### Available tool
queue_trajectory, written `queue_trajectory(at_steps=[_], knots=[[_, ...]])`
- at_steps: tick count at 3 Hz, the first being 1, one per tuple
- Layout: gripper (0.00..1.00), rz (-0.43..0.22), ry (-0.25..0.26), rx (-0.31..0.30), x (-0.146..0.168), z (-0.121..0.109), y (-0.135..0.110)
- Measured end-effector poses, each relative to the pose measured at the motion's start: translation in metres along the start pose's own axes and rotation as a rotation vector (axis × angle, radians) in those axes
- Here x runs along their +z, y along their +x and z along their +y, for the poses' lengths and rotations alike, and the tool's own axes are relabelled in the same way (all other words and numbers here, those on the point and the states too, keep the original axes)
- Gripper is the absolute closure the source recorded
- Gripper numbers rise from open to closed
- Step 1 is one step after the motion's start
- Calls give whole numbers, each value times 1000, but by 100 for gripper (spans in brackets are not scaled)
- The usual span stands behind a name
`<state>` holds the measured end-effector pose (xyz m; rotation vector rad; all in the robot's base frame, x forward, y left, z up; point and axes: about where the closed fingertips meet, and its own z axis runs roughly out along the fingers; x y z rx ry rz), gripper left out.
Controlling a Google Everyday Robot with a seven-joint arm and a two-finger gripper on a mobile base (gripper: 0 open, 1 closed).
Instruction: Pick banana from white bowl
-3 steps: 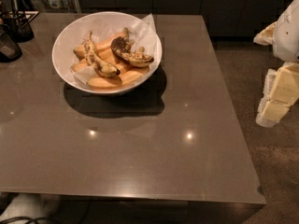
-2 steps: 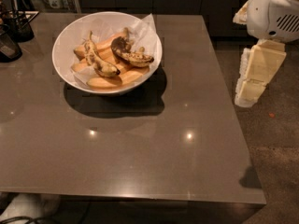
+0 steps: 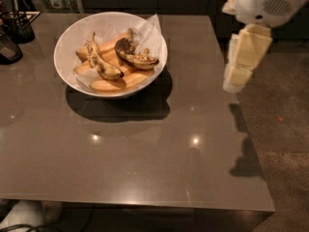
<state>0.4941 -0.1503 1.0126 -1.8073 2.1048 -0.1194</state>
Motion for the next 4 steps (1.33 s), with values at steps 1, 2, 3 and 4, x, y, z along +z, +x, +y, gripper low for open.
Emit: queue_trajectory(at_steps=[1, 2, 3, 4], knots=[[0, -52, -67, -49, 23, -40, -42], [0, -104, -18, -61, 14, -61, -63], [0, -71, 26, -22, 21, -60, -69], [0, -48, -6, 60, 47, -46, -71]])
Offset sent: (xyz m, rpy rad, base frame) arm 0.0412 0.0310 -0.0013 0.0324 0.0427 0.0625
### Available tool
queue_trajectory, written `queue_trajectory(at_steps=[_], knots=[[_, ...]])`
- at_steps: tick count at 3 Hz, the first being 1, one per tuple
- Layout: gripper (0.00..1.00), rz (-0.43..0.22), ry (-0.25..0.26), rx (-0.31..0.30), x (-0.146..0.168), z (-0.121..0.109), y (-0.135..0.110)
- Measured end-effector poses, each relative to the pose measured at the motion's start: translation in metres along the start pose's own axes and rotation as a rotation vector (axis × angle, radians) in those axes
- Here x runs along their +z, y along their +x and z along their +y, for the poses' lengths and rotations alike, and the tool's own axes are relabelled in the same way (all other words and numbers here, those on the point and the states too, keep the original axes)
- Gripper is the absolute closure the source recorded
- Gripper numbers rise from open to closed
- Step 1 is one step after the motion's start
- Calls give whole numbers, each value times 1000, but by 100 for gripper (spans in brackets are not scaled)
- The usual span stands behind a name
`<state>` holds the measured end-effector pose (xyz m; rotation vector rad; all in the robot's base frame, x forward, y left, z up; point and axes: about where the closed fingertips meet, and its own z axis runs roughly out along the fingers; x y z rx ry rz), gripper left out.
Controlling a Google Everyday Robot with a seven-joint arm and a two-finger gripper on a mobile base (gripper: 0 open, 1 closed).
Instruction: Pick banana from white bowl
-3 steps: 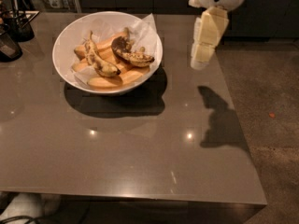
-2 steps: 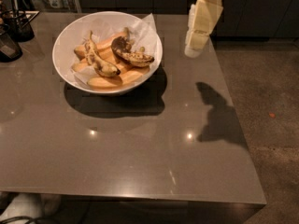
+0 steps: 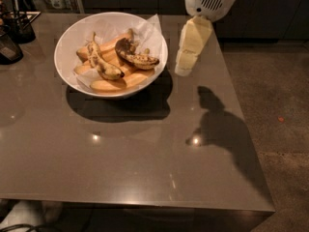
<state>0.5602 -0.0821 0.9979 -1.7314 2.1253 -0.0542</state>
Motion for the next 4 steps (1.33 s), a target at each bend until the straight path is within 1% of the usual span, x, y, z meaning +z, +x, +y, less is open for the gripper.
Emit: queue_trajectory(at_steps=[1, 2, 3, 4], knots=[[0, 17, -31, 43, 20, 8, -8], [0, 15, -30, 47, 20, 8, -8], [0, -44, -17, 65, 2, 18, -6], [0, -82, 20, 42, -18, 18, -13]])
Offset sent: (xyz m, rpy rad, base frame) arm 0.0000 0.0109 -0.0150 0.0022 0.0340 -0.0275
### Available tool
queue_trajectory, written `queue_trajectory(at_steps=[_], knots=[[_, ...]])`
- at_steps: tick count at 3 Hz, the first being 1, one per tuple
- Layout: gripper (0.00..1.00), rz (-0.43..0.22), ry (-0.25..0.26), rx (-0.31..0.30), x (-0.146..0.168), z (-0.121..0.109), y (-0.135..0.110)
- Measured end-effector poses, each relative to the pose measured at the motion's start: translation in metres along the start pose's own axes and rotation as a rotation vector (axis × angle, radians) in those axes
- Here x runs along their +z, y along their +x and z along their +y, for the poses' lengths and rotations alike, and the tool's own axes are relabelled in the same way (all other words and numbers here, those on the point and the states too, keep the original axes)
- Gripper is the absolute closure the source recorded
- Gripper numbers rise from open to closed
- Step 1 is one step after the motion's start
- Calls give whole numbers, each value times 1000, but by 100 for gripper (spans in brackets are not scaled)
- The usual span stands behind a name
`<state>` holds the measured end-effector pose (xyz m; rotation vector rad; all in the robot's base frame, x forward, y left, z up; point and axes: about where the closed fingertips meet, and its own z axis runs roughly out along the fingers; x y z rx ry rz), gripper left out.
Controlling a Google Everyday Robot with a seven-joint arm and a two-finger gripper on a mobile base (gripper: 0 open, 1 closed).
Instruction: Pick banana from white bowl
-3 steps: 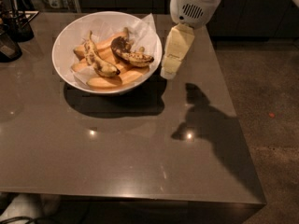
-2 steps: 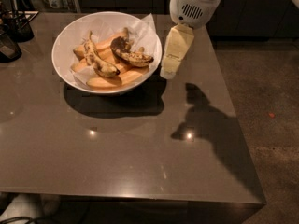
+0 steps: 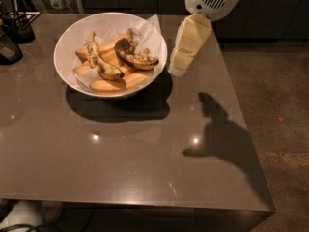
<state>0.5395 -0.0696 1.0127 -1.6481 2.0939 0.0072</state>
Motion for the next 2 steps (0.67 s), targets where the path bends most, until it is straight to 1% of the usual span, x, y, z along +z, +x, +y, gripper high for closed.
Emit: queue_trajectory(at_steps=[1, 2], knots=[[0, -11, 27, -40, -12, -9, -12], [0, -18, 38, -44, -16, -10, -15]])
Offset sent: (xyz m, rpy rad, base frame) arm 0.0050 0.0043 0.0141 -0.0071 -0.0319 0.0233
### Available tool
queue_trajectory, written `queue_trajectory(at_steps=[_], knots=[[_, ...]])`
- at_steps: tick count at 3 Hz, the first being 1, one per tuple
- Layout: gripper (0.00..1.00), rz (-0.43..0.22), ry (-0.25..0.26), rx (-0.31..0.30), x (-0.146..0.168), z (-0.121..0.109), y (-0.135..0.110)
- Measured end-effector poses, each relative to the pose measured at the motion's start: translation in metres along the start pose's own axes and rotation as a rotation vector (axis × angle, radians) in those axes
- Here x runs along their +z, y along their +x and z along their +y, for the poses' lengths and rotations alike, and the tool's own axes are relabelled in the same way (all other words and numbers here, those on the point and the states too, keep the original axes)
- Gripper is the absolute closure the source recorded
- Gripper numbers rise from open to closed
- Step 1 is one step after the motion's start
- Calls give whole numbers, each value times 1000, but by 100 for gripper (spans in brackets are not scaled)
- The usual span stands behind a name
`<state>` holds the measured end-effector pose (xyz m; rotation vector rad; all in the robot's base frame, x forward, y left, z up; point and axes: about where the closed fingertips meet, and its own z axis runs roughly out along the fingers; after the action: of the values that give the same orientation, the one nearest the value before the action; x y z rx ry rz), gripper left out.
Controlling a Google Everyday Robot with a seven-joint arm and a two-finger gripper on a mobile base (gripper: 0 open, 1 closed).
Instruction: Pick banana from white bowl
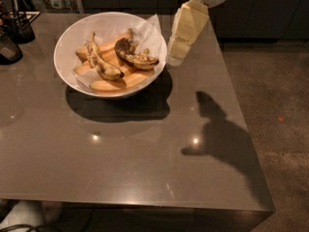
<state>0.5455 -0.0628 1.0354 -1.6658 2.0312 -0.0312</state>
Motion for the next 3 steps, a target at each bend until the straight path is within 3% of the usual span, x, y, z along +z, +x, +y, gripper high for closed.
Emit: queue_trajectory(at_steps=[1, 2, 3], knots=[[0, 0, 0, 0, 0, 0, 0], [0, 0, -20, 14, 20, -11, -17], [12, 7, -39, 20, 36, -18, -29]])
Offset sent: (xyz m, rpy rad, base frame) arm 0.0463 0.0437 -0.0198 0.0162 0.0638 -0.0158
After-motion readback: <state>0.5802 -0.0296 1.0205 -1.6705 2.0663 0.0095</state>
